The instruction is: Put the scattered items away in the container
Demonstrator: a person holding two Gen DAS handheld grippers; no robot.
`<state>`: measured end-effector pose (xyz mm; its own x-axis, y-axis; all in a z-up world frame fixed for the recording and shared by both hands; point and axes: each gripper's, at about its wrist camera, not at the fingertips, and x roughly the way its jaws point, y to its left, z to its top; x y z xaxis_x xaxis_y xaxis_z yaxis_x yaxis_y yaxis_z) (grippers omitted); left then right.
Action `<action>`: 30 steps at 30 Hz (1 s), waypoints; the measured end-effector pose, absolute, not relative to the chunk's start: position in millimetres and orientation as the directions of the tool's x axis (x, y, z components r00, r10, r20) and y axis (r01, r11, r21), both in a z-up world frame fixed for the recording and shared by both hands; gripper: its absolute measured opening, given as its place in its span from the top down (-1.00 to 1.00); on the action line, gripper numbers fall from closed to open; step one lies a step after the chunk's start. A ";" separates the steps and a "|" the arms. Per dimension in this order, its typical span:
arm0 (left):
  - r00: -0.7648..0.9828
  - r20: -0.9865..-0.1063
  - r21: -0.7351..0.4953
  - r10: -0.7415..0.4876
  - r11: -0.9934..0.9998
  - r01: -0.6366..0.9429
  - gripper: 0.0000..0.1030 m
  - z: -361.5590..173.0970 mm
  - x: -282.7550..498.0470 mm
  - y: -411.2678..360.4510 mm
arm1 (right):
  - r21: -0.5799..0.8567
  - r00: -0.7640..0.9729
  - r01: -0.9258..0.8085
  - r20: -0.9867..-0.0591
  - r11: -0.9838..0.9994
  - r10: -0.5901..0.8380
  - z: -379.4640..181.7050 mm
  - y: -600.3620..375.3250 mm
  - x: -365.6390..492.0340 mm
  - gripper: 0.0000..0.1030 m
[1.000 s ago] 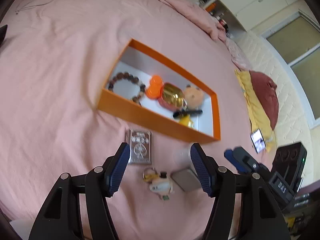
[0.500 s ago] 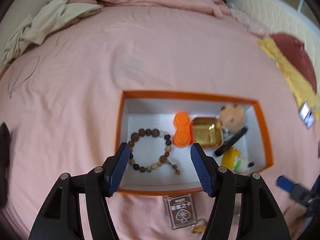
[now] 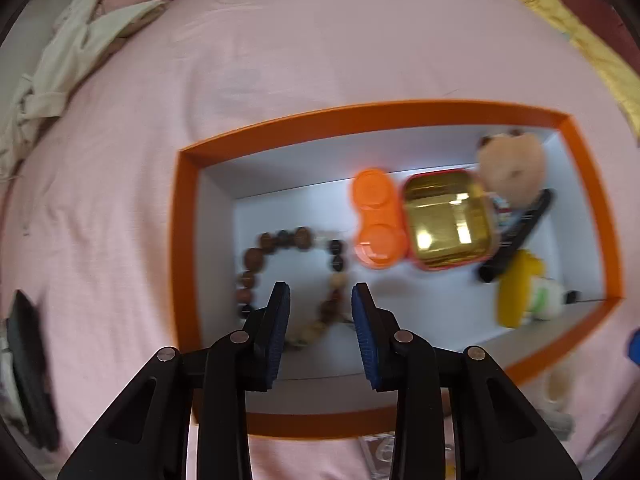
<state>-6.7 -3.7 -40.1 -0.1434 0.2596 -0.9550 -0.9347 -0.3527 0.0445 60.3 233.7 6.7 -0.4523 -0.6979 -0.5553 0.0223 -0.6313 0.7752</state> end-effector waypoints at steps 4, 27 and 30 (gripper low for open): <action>-0.081 -0.973 -0.016 0.217 -0.409 -0.913 0.32 -57.1 -17.6 -5.4 | 0.772 -0.445 0.022 -0.561 -0.635 -0.698 6.5 232.8 60.5 -0.21; 0.154 -0.688 -0.574 0.710 -0.402 -0.713 0.72 16.9 -75.0 -115.1 | 0.682 -0.458 0.097 -0.616 -0.724 -0.641 16.7 221.6 49.7 -0.21; 0.129 -0.613 -0.612 0.779 -0.366 -0.701 0.72 31.3 -71.6 -132.3 | 0.678 -0.435 0.110 -0.625 -0.727 -0.648 15.7 217.0 35.8 -0.21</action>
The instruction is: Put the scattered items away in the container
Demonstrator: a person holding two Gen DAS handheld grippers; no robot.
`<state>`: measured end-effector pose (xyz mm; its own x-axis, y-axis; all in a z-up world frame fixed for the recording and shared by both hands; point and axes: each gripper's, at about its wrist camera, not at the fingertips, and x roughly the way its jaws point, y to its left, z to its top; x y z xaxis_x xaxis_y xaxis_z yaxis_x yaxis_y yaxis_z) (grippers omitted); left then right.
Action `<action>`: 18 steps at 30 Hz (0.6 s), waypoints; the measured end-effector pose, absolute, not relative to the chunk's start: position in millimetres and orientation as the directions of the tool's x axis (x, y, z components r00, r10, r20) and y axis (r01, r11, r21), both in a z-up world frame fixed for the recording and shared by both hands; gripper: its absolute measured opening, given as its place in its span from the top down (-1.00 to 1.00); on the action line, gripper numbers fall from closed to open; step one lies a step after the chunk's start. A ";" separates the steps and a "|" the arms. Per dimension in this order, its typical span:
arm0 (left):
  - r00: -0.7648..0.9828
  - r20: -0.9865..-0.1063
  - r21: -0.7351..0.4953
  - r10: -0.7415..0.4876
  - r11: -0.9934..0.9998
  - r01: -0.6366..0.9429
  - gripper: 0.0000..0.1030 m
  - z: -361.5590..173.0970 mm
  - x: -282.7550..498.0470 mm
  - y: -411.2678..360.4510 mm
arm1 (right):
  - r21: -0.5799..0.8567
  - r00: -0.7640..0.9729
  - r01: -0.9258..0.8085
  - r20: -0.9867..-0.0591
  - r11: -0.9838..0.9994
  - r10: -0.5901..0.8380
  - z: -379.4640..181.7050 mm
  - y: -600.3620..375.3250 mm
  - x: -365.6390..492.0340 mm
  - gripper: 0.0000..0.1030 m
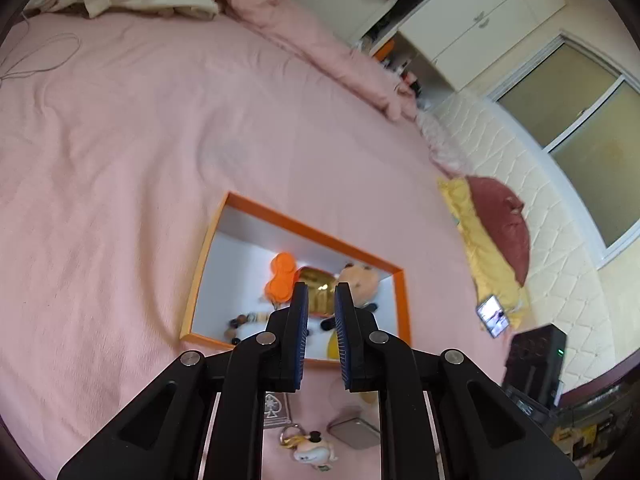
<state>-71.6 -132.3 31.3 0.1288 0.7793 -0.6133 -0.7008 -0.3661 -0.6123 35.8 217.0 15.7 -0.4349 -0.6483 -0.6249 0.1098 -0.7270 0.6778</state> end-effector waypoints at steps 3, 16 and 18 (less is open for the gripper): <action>0.111 -0.630 -0.580 0.769 -0.371 -0.725 0.72 34.5 -69.5 -117.4 | 0.667 -0.408 0.110 -0.646 -0.737 -0.645 16.1 210.9 14.2 -0.21; -0.002 -0.941 -0.137 0.339 -0.385 -0.913 0.24 -32.2 -44.9 -15.9 | 0.436 -0.256 0.090 -0.859 -0.895 -0.444 0.0 167.8 -57.2 -0.22; -0.092 -0.959 0.002 0.270 -0.318 -0.948 0.24 -40.7 -30.9 -6.0 | 0.414 -0.232 0.080 -0.877 -0.907 -0.421 -5.4 167.6 -62.4 -0.22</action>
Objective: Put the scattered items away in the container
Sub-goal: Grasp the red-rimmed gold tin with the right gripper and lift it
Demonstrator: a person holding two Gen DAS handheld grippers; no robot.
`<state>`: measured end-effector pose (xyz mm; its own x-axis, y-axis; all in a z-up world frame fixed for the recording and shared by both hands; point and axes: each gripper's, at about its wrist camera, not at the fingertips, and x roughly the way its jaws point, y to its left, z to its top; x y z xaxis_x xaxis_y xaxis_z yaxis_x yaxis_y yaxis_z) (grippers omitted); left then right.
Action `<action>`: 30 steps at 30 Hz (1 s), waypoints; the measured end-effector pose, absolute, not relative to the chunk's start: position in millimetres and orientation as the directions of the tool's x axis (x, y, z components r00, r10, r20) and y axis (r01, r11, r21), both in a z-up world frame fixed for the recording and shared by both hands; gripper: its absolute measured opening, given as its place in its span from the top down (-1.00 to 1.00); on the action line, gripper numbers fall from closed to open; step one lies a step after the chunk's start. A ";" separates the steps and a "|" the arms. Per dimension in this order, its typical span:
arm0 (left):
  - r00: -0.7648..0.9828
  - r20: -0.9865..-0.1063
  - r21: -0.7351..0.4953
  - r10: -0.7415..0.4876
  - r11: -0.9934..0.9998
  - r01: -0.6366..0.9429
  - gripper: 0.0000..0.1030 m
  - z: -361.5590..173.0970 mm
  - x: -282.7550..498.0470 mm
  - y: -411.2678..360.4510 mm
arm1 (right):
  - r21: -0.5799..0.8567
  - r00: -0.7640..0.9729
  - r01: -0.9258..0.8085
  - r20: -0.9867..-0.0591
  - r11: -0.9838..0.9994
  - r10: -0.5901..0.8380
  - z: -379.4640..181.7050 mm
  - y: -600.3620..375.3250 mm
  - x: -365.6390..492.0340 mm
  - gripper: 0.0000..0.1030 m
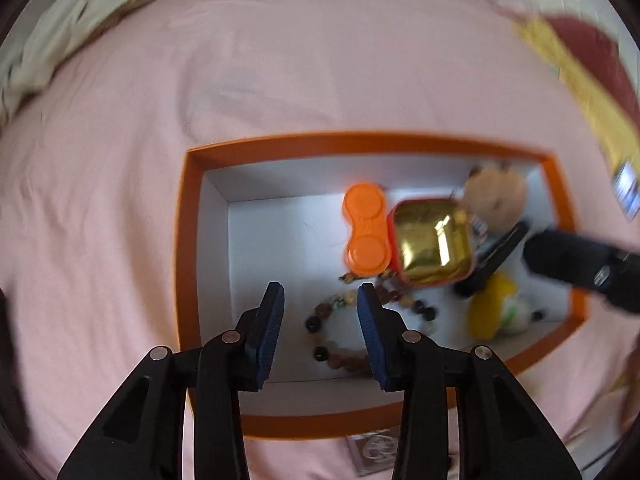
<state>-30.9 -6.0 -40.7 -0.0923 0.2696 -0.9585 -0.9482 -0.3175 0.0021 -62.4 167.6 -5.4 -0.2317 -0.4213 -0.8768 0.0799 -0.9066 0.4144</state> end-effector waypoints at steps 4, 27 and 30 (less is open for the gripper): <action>-0.176 -0.959 0.120 0.221 -0.245 -0.962 0.24 -56.6 -15.9 -3.8 | 0.392 -0.166 0.067 -0.903 -0.918 -0.397 -14.8 163.2 -73.7 -0.21; -0.002 -0.958 -0.028 0.288 -0.098 -0.995 0.99 -107.8 12.1 -47.7 | 0.373 -0.097 0.036 -0.922 -0.927 -0.374 -40.8 138.8 -95.2 -0.06; -0.255 -0.924 0.286 0.286 0.073 -0.956 0.95 -135.5 57.9 -46.4 | 0.260 -0.055 0.092 -0.963 -0.961 -0.265 -53.5 125.0 -106.5 0.52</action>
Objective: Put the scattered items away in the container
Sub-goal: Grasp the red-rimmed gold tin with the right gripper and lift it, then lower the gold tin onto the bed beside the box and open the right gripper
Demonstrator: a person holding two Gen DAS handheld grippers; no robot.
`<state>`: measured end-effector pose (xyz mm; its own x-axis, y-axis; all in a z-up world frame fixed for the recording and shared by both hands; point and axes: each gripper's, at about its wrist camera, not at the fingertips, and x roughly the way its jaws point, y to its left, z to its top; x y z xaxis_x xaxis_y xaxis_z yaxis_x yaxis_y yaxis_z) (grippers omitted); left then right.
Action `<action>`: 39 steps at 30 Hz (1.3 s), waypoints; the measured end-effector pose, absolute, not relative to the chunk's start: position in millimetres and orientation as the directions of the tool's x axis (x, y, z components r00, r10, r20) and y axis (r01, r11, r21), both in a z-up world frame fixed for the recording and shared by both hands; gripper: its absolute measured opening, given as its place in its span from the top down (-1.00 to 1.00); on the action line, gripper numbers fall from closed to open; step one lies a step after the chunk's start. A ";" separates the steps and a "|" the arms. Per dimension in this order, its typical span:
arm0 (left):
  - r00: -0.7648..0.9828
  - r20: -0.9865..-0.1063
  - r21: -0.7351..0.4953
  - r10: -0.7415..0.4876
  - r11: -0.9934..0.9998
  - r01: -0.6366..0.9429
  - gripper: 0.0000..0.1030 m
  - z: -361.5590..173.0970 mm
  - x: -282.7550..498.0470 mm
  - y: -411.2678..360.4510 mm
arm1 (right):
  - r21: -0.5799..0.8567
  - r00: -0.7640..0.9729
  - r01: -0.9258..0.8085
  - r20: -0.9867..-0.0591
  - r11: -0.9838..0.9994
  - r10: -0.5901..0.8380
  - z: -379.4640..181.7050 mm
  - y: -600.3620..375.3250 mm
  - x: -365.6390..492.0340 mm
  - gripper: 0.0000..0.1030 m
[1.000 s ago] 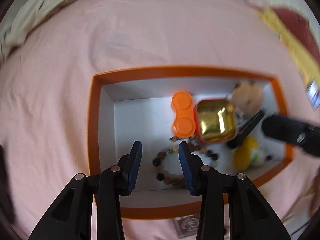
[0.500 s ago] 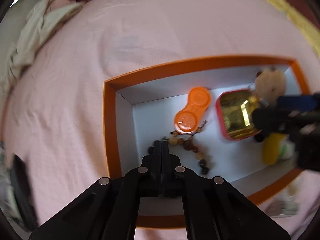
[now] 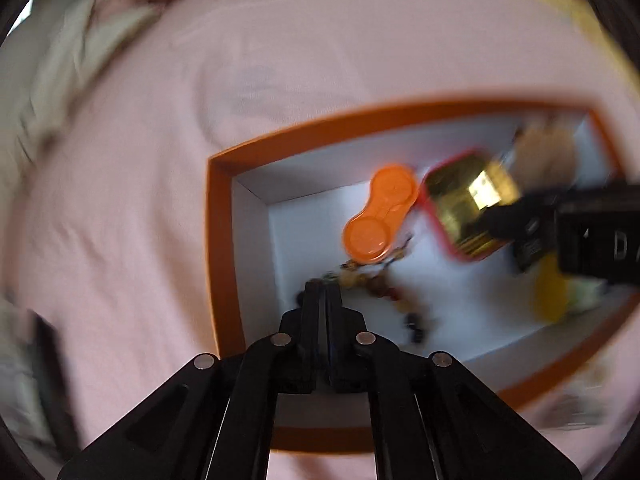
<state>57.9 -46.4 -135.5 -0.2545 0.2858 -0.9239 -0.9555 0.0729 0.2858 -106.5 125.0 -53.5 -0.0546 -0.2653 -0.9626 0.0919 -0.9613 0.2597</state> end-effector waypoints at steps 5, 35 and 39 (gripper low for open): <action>-0.256 -0.917 0.283 0.305 0.047 -0.958 0.94 -142.5 68.7 -53.7 | 0.167 -0.090 0.176 -0.979 -0.970 -0.185 -51.9 119.1 -104.4 0.83; 0.046 -0.884 0.018 0.466 0.131 -0.991 -0.11 -142.5 65.1 -47.7 | 0.538 -0.189 0.265 -0.785 -0.800 -0.591 6.7 199.7 71.6 0.61; -0.025 -0.884 0.121 0.466 0.176 -0.977 -0.06 -128.3 50.2 -48.2 | 0.589 -0.280 0.206 -0.729 -0.781 -0.624 19.3 221.5 69.4 0.33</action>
